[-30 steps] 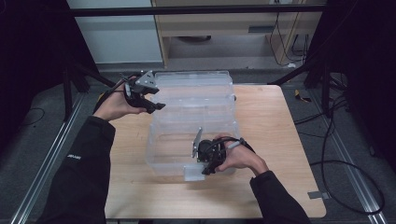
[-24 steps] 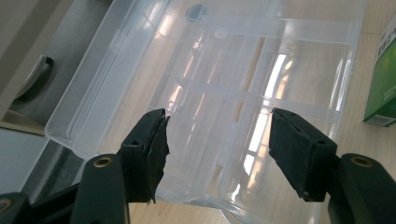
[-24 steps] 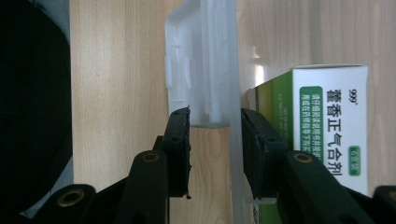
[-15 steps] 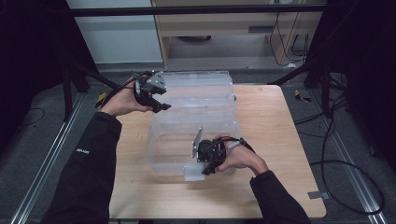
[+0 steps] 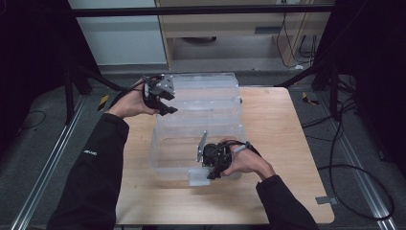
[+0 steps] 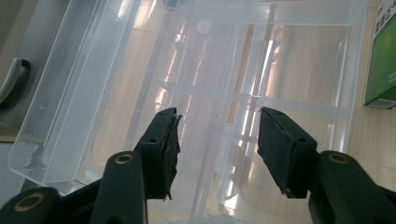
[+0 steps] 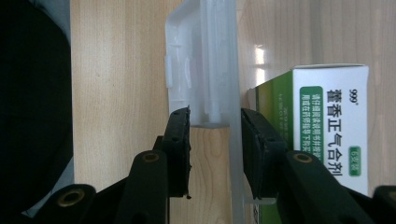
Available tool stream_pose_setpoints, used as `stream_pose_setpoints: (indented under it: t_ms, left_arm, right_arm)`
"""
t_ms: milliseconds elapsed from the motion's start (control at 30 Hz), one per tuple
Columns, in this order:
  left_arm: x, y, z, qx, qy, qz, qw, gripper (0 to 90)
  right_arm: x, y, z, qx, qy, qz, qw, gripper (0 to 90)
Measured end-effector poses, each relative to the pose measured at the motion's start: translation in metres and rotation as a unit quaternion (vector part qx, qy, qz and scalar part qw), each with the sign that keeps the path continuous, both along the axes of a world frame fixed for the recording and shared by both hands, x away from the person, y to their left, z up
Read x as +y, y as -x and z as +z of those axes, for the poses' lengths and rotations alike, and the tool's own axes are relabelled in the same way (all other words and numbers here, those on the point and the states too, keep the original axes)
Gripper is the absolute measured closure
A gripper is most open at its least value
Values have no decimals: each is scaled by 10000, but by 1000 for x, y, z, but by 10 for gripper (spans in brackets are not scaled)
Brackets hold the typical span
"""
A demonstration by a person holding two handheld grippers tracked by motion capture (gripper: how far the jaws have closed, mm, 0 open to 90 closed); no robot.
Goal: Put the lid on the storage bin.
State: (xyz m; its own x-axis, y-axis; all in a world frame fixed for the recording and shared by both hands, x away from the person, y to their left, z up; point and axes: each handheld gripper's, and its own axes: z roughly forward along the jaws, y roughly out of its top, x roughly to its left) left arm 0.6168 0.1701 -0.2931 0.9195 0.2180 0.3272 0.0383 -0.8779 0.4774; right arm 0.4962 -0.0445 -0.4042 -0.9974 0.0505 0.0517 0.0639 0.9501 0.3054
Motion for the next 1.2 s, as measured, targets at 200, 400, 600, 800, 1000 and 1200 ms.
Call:
stream_pose_setpoints:
  t_ms: [200,400,600,800,1000,1200]
  left_arm:
    - [-4,-3,-3,58,-63,-67,9999,549]
    - [-6,-6,-7,111,-152,-77,9998,602]
    - [-8,-9,-11,224,-293,-76,9993,641]
    - [-10,-10,-11,229,-307,-79,9992,706]
    - [-12,-14,-9,242,-424,-50,9988,780]
    - [-14,-14,-10,241,-426,-123,9987,809]
  right_arm:
    - [1,0,0,-9,26,15,10000,651]
    - [1,0,0,4,34,9,10000,651]
    - [1,0,0,32,47,-18,10000,652]
    - [1,0,0,12,42,-19,10000,652]
    - [1,0,0,-20,42,-1,10000,653]
    - [1,1,0,-48,60,5,10000,654]
